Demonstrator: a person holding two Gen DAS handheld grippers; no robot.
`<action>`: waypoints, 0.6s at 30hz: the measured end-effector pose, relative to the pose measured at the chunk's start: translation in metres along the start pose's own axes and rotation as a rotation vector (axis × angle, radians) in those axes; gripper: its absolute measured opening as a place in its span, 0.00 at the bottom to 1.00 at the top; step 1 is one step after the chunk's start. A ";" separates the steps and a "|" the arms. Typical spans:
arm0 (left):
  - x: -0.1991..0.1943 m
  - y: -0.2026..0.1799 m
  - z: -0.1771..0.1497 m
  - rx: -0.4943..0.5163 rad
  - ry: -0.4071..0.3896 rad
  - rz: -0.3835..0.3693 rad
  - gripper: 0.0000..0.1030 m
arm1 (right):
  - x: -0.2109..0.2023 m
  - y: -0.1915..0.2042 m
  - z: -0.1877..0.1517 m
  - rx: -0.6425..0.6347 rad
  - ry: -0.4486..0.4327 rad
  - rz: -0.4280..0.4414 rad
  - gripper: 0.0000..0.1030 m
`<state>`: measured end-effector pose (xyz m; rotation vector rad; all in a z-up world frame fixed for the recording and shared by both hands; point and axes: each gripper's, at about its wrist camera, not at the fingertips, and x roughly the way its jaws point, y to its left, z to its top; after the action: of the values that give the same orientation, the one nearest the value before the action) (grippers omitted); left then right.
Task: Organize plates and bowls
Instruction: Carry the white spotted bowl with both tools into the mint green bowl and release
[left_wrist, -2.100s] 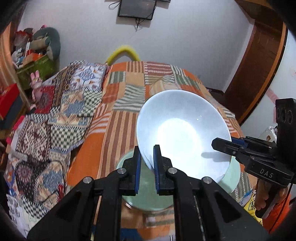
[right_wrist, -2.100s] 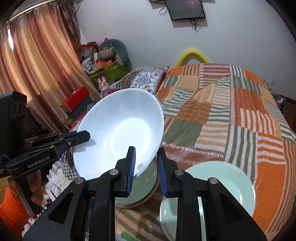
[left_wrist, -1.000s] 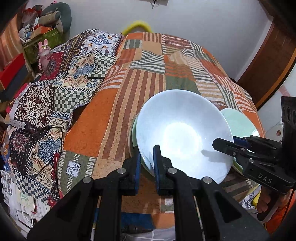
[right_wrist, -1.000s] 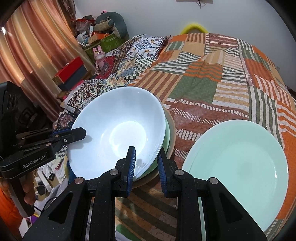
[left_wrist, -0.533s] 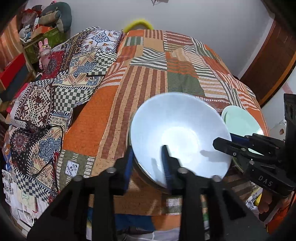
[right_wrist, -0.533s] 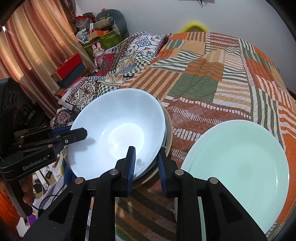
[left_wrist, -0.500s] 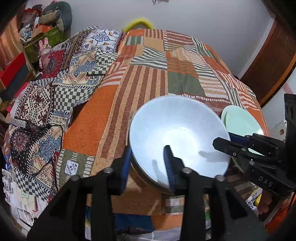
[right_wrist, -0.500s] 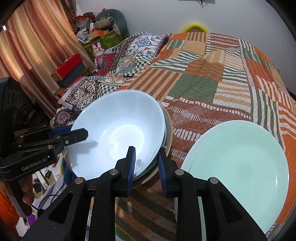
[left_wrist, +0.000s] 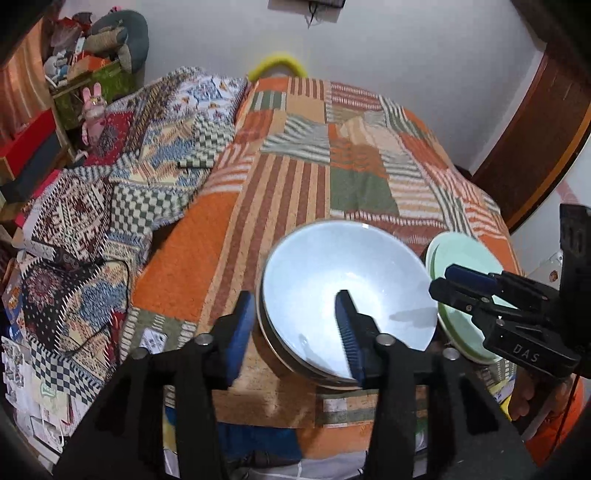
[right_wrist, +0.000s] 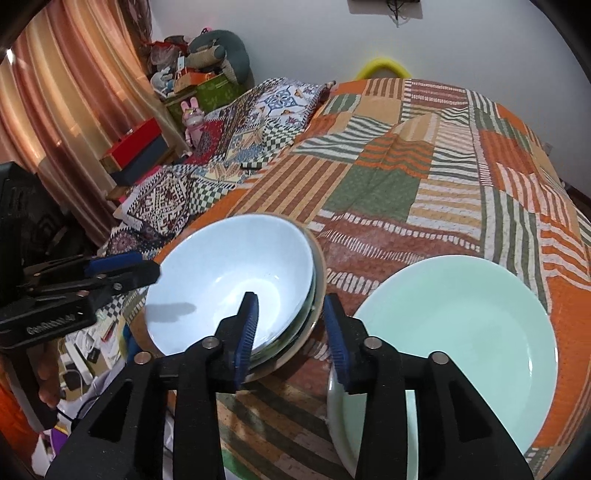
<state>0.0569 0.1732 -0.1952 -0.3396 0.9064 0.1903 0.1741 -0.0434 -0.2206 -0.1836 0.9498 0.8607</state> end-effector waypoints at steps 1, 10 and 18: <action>-0.002 0.001 0.001 0.002 -0.009 0.004 0.47 | -0.001 -0.002 0.000 0.008 -0.003 0.003 0.35; 0.017 0.021 -0.006 -0.040 0.029 -0.009 0.51 | 0.009 -0.010 -0.006 0.074 0.031 0.039 0.39; 0.039 0.036 -0.012 -0.083 0.061 -0.059 0.51 | 0.023 -0.008 -0.006 0.090 0.056 0.050 0.39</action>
<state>0.0605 0.2026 -0.2403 -0.4509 0.9492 0.1646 0.1825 -0.0386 -0.2440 -0.1073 1.0473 0.8603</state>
